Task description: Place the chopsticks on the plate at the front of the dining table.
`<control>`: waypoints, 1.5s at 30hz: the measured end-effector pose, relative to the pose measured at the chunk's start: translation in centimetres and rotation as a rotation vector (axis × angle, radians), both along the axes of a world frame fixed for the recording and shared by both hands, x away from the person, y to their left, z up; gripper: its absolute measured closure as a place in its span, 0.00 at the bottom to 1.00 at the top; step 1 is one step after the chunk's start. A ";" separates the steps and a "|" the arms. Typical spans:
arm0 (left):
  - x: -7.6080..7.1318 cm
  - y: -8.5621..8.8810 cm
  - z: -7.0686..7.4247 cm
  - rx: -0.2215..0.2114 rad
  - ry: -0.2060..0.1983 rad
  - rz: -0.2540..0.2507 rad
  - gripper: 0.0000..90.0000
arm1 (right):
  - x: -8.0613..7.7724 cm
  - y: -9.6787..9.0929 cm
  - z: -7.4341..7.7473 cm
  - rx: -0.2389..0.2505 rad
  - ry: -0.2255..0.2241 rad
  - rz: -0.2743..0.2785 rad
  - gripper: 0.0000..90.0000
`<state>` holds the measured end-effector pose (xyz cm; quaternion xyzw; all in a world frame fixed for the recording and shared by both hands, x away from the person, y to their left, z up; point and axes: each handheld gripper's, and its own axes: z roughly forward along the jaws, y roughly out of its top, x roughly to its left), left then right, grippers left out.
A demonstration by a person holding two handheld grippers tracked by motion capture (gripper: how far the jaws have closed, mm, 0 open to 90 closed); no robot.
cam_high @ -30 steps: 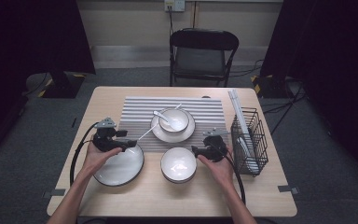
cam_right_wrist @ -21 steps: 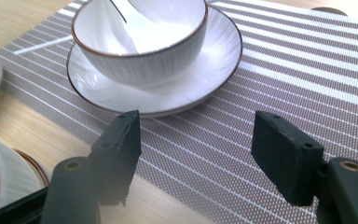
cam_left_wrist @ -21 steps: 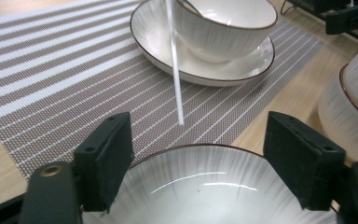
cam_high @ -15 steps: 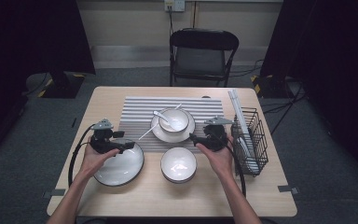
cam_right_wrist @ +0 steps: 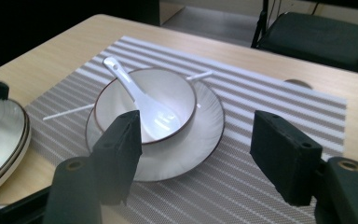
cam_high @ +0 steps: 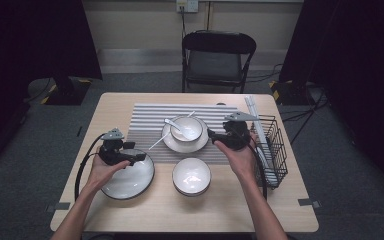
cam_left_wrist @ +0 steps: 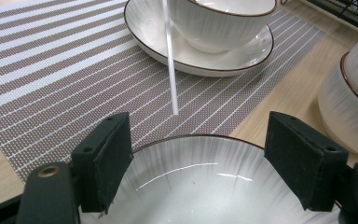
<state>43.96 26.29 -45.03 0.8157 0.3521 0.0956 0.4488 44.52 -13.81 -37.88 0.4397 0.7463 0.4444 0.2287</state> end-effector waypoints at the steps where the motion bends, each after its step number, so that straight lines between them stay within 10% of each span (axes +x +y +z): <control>1: 0.0 0.0 0.0 0.001 0.000 -0.003 0.28 | 0.1 -0.2 0.2 0.017 0.001 -0.001 0.36; 15: 0.0 0.6 0.2 -0.012 -0.017 0.031 0.27 | 1.4 -3.5 2.5 0.030 0.014 -0.073 0.34; 45: 0.2 0.5 0.1 -0.005 -0.014 0.032 0.27 | 3.6 -7.3 2.3 -0.054 0.046 -0.186 0.40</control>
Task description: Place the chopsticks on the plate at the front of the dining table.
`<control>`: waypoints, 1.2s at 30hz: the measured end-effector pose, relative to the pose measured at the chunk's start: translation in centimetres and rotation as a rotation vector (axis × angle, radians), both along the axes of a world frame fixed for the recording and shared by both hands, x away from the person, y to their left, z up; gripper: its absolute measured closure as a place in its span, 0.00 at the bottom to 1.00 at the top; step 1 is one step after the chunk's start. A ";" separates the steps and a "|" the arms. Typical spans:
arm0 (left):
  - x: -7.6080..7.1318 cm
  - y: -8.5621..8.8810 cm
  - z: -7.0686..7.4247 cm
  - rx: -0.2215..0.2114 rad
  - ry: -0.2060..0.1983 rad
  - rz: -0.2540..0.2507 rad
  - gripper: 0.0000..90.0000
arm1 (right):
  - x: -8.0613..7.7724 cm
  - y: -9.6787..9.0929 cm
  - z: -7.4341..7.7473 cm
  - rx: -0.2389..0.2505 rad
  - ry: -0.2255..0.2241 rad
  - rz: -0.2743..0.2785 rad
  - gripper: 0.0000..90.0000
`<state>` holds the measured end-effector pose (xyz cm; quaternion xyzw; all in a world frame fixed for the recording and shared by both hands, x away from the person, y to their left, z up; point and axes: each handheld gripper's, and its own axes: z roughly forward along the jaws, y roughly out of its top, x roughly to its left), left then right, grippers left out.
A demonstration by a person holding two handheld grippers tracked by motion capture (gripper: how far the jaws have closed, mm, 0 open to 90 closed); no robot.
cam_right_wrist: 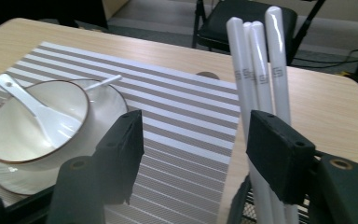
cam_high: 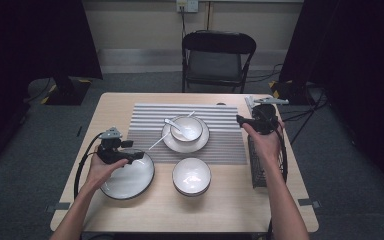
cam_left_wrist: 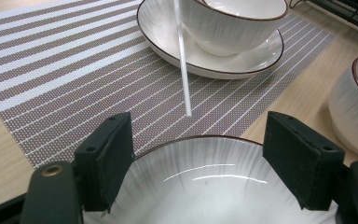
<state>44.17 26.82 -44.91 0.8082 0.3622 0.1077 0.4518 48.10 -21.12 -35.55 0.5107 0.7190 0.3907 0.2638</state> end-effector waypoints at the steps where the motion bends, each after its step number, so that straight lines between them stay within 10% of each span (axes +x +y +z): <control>1: 0.0 0.0 0.0 0.000 -0.001 -0.002 0.27 | 0.1 0.0 -0.1 -0.003 -0.005 -0.006 0.41; 36: 0.0 0.0 0.1 -0.006 -0.011 -0.001 0.26 | 1.7 -0.6 0.3 0.016 0.032 0.020 0.40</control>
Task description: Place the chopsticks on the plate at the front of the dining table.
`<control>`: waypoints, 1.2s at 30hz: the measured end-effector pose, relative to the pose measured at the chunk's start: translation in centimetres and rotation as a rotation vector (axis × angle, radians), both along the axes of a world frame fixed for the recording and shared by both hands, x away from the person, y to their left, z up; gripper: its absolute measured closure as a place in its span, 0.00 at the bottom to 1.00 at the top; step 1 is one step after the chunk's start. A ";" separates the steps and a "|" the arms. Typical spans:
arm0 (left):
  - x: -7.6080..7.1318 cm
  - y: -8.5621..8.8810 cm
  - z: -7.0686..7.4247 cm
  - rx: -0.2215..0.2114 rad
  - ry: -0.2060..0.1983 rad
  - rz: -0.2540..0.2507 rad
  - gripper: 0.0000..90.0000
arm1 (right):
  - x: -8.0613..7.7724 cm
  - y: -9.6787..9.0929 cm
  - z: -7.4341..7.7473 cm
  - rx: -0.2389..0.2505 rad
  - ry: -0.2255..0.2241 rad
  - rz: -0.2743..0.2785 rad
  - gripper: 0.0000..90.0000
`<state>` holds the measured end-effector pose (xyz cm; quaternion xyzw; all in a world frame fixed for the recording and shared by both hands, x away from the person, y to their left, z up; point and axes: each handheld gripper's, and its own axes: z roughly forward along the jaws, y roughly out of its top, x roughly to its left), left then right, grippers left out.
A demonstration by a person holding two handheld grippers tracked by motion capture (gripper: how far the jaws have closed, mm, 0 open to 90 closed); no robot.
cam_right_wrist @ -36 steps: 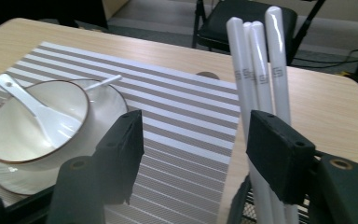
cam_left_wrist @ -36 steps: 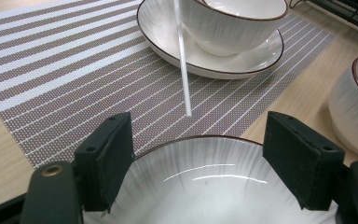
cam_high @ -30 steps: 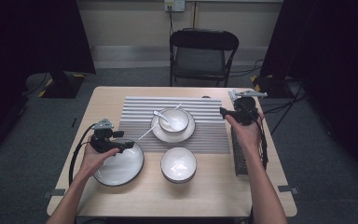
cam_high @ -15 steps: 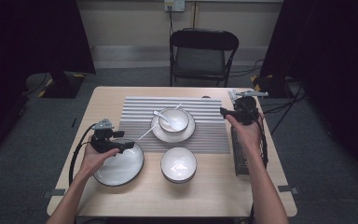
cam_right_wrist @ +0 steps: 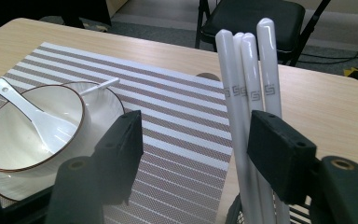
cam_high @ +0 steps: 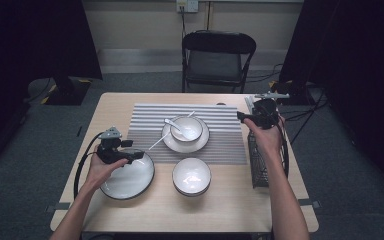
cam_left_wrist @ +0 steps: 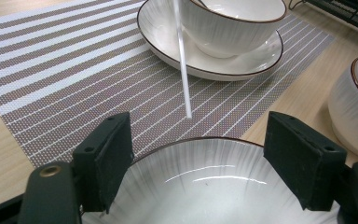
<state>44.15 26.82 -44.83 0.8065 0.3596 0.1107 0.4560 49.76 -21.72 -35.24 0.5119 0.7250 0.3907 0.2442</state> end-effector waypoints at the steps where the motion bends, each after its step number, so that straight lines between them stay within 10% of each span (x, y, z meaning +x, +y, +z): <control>1: 0.0 0.0 0.0 0.004 0.001 -0.002 0.26 | 0.0 -0.1 -0.1 0.004 -0.002 0.001 0.40; 36: -0.2 0.4 0.6 -0.007 -0.030 0.019 0.29 | -2.3 -0.1 0.1 -0.018 -0.049 0.027 0.89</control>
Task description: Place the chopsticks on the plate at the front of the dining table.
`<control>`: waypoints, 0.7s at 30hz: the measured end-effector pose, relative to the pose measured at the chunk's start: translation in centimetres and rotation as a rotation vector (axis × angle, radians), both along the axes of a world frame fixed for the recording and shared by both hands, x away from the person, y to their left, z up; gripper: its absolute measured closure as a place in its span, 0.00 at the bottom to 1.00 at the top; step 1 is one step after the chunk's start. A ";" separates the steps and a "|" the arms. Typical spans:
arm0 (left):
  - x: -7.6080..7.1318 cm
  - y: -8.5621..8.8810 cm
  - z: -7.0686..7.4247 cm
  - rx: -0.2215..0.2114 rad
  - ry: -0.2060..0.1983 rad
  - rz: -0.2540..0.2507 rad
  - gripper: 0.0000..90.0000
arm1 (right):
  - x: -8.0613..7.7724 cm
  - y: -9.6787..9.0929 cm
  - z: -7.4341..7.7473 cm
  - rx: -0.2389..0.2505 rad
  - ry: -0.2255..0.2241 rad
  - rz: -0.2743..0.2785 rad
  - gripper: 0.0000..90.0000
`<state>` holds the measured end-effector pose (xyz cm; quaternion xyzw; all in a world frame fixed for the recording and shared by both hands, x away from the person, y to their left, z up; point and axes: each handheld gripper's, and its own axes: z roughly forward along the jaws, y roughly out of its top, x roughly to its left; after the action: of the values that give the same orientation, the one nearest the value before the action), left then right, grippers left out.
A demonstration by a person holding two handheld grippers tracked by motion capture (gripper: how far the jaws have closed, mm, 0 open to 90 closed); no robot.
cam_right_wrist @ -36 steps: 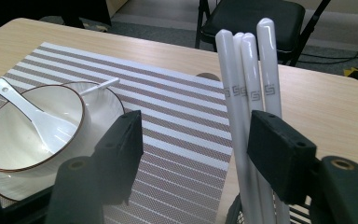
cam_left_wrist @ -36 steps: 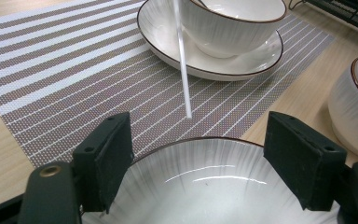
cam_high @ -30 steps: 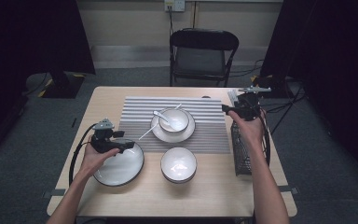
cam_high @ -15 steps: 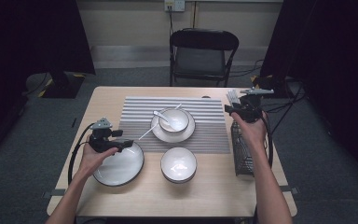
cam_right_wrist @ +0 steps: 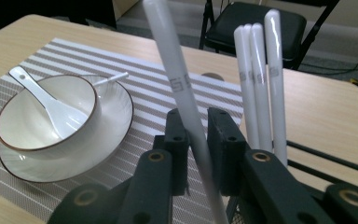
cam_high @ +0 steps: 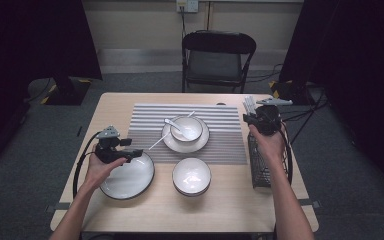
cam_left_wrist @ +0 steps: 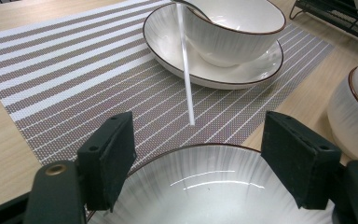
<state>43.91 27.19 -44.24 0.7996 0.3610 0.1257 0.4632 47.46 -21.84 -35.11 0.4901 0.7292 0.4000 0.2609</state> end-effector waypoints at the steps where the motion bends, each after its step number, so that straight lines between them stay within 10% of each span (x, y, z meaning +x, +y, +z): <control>1: 0.0 0.0 0.0 0.003 -0.003 -0.001 0.29 | -0.1 0.0 0.1 -0.003 -0.009 -0.004 0.89; 9: 0.0 0.0 0.0 -0.005 -0.003 0.002 0.29 | -0.5 -1.3 0.6 0.070 -0.051 -0.014 0.91; 21: 0.0 0.0 0.0 -0.005 -0.002 0.008 0.30 | -0.8 -1.0 0.0 0.049 -0.049 -0.018 0.91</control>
<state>43.92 27.18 -44.29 0.7970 0.3638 0.1276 0.4649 46.65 -22.85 -35.06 0.4930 0.7081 0.4271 0.2704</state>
